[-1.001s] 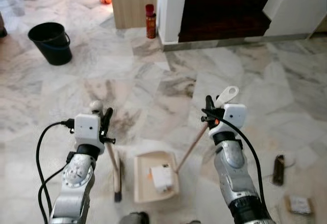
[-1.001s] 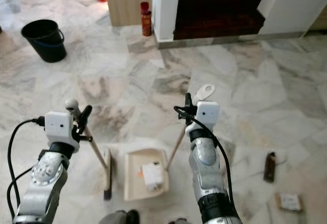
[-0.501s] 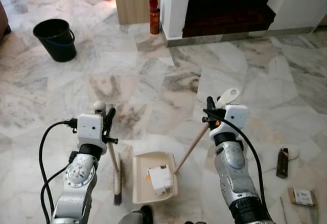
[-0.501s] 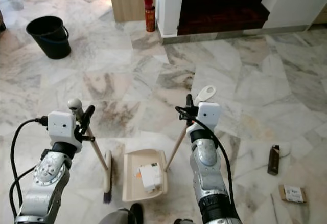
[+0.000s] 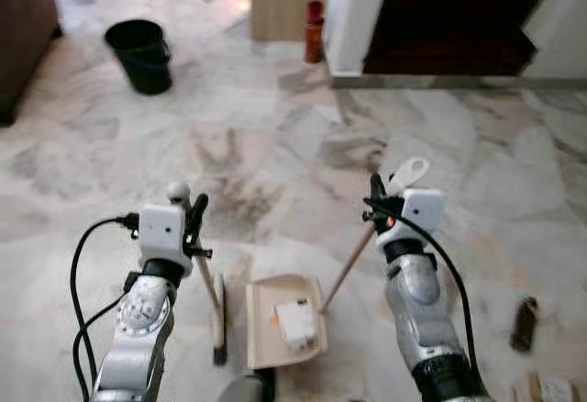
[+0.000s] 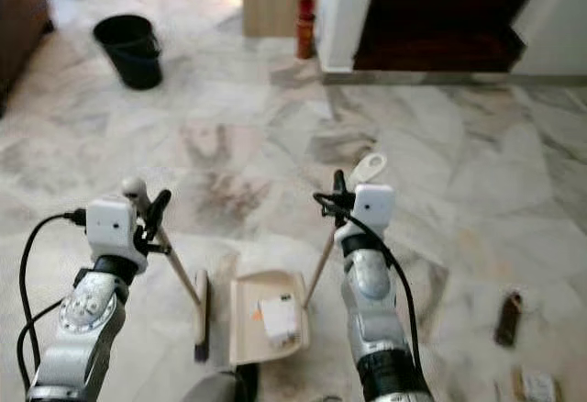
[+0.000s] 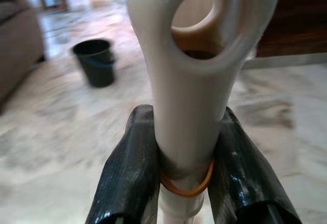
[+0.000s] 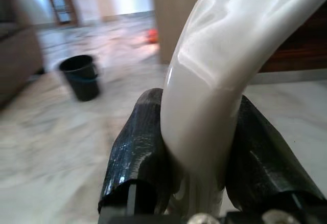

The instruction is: Sweep floor

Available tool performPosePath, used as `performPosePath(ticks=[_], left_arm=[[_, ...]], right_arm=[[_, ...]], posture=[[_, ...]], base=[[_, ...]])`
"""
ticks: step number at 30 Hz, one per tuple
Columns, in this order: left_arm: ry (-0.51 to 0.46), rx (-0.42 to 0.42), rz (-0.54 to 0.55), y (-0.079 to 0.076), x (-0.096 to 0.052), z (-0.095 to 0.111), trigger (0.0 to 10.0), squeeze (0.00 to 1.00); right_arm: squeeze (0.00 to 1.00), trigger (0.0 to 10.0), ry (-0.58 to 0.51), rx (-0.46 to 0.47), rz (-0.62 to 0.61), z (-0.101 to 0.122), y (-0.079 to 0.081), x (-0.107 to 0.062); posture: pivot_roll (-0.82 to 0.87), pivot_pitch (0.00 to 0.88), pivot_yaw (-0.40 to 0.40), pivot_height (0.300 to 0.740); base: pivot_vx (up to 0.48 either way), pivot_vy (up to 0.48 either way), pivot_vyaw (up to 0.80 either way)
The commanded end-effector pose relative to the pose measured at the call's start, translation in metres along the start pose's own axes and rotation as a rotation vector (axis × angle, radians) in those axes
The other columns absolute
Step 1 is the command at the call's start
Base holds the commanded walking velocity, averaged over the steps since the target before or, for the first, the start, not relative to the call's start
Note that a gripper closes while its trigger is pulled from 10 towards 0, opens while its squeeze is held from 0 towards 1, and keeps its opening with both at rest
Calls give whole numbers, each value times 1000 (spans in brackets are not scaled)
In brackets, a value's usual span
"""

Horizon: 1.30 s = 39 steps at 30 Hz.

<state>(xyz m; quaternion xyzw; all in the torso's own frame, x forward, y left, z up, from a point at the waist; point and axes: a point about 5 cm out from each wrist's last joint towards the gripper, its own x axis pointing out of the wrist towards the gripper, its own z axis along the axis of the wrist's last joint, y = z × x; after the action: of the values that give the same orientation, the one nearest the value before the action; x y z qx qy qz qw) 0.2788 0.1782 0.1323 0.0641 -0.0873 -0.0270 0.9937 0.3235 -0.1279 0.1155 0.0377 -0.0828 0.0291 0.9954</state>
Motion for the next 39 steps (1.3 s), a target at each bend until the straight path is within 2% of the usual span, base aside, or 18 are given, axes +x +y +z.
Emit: performPosePath(ticks=[1, 6, 32, 39], left_arm=[[-33, 19, -2, 0, 0, 8, 10000, 0], [-31, 21, -2, 0, 1, 8, 10000, 0], [-21, 29, 0, -1, 1, 6, 10000, 0], [-15, 32, 2, -1, 1, 5, 10000, 0]], right_arm=[[0, 10000, -27, 15, -3, 5, -1, 0], [0, 10000, -26, 22, 5, 5, 0, 0], [0, 10000, -5, 19, 36, 3, 3, 0], [0, 10000, -4, 17, 48, 2, 4, -1]], posture=[[146, 183, -23, 740], [146, 181, -22, 740], [143, 170, -23, 740], [144, 176, -23, 740]], base=[[0, 0, 788], [0, 0, 788], [44, 0, 0], [266, 0, 724]])
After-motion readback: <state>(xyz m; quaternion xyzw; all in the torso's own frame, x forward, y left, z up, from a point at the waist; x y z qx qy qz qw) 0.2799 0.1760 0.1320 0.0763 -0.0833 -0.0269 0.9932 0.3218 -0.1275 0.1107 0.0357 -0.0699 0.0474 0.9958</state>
